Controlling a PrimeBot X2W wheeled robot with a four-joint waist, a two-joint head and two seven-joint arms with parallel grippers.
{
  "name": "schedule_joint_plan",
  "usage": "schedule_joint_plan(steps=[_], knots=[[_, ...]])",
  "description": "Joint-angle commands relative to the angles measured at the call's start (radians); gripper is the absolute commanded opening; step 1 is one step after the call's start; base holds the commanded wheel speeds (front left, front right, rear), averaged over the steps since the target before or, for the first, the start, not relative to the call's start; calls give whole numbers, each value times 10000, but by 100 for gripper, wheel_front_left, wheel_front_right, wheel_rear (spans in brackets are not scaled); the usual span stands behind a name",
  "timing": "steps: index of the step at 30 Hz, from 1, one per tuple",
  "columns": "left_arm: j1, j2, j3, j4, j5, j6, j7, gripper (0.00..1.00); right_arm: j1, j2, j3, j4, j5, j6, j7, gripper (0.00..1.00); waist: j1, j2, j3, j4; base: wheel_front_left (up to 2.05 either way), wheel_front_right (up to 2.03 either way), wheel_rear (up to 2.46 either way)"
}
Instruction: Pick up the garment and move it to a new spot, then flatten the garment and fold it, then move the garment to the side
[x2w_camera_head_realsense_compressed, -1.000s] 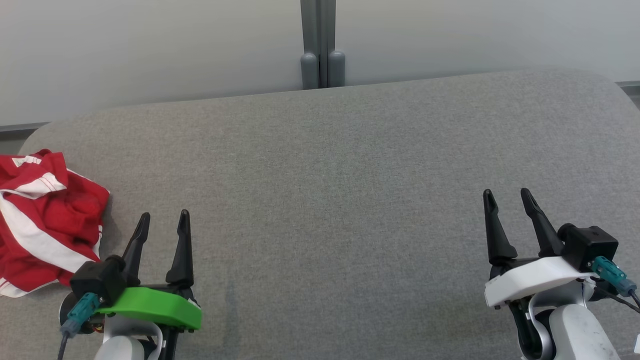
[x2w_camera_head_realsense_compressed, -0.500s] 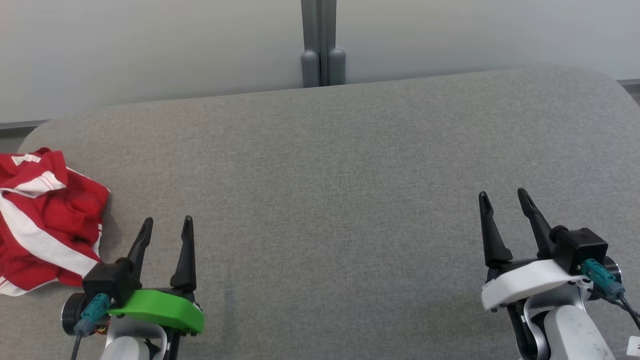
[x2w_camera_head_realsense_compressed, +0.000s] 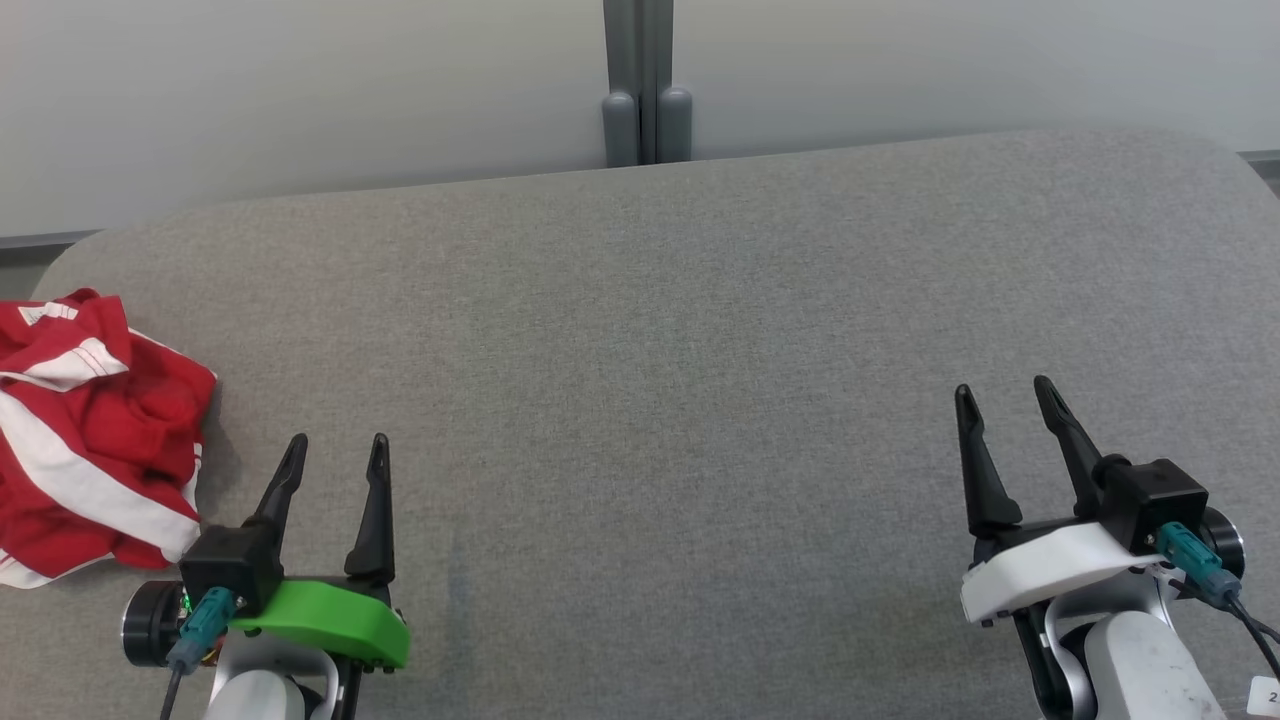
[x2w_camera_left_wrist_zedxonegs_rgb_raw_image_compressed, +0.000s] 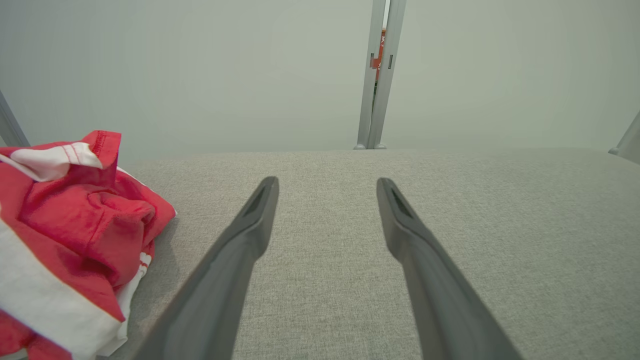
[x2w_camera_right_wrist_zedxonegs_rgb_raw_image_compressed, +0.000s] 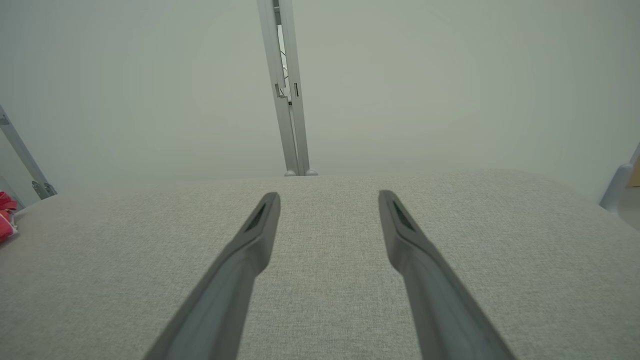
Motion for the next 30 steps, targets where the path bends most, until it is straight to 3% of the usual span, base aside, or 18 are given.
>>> schedule_joint_plan(steps=[1,21,30], knots=[[-182,-9,37,17,157,-1,-104,100,-119,-7,-22,5,-174,4,-109,100,0,0,13,3,0,0,0],[-277,-130,230,111,335,-5,-164,100,-125,9,-147,17,-193,4,-227,100,0,0,117,118,0,0,0],[-335,-262,595,-11,243,101,-154,100,-222,7,-112,-224,-181,2,-65,100,0,0,263,881,0,0,0]])
